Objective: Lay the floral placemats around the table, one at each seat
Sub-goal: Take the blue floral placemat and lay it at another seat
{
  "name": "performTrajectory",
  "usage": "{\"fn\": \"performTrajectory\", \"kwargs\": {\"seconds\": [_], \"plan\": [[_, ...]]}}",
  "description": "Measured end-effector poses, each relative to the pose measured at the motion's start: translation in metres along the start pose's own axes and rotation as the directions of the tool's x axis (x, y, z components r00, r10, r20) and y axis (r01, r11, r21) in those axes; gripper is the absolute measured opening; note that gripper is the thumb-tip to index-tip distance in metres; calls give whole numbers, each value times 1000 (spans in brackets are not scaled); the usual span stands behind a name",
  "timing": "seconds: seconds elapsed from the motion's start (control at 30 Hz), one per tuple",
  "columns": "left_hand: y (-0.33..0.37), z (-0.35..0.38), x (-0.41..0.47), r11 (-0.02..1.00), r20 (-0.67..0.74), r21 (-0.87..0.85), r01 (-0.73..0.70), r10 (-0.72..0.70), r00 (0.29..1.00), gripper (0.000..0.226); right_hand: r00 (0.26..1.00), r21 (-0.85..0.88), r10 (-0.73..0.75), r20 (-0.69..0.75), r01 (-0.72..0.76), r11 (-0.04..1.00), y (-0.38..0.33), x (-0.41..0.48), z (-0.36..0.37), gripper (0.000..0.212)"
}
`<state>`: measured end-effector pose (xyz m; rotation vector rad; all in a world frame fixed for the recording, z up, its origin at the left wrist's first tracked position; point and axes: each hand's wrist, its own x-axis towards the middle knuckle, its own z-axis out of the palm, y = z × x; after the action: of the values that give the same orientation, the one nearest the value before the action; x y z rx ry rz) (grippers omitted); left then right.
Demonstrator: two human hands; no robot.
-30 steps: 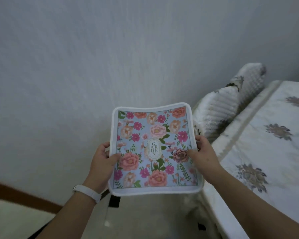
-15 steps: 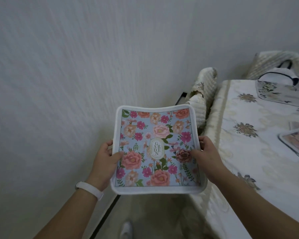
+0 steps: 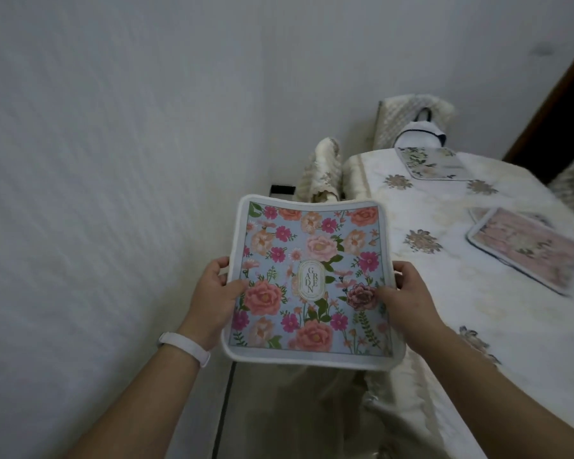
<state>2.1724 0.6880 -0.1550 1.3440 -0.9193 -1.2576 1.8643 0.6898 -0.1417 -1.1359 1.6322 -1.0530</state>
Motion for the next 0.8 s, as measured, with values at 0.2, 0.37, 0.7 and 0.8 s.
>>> {"fn": "performTrajectory", "kwargs": {"seconds": [0.2,0.37,0.7,0.8], "plan": [[9,41,77,999,175,10,48,-49,983,32,989,36,44,-139,-39,999,2,39,-24,29],[10,68,151,996,246,50,80,-90,965,30,978,93,106,-180,-91,992,12,100,-22,30],[47,139,274,980,342,183,84,-144,929,31,944,210,205,-257,-152,966,5,198,-36,32],[51,181,295,974,407,209,81,-163,899,32,917,250,221,-332,-140,958,8,206,-60,33]]}}
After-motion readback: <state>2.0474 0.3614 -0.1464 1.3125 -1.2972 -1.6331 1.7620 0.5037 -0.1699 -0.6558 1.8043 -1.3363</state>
